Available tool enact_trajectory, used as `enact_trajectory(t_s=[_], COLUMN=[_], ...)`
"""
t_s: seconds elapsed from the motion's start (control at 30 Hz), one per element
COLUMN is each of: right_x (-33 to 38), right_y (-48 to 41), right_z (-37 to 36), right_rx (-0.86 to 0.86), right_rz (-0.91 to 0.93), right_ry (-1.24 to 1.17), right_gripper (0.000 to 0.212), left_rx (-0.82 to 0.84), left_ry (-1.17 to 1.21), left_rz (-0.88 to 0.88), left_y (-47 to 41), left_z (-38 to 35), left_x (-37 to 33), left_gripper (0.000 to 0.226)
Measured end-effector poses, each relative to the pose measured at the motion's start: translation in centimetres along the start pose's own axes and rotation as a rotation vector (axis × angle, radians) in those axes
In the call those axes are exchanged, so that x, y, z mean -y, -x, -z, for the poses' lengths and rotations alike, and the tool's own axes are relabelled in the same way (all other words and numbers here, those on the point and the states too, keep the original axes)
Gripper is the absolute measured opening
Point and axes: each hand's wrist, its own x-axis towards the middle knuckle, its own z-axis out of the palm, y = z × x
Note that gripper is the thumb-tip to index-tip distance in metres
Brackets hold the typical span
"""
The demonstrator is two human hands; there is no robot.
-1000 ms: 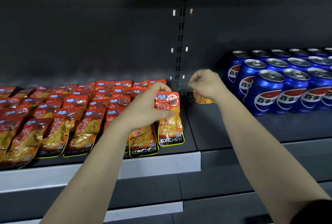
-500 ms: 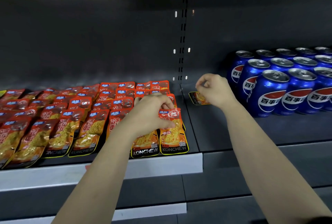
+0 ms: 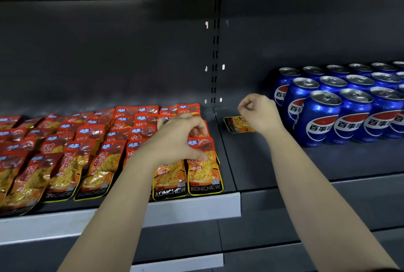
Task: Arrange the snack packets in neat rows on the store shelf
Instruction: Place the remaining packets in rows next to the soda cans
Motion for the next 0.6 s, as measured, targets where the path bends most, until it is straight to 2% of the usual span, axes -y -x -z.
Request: enact_trajectory(t_s=[0.1, 0.23, 0.53, 0.6], right_x=[-0.1, -0.2, -0.6, -0.7], right_y=[0.0, 0.0, 0.0, 0.0], right_z=[-0.2, -0.2, 0.1, 0.2], right_rx=[0.005, 0.002, -0.043, -0.050], right_rz=[0.003, -0.005, -0.047, -0.049], right_ry=[0.017, 0.027, 0.000, 0.020], right_gripper=[0.012, 0.015, 0.012, 0.013], left_rx=[-0.064, -0.163, -0.082, -0.112], left_ry=[0.085, 0.063, -0.005, -0.014], left_rz=[-0.017, -0.017, -0.024, -0.024], left_y=[-0.9, -3.0, -7.5, -7.8], left_z=[0.2, 0.6, -0.9, -1.3], left_x=[0.5, 0.3, -1.8, -1.8], left_gripper=[0.031, 0.021, 0.024, 0.023])
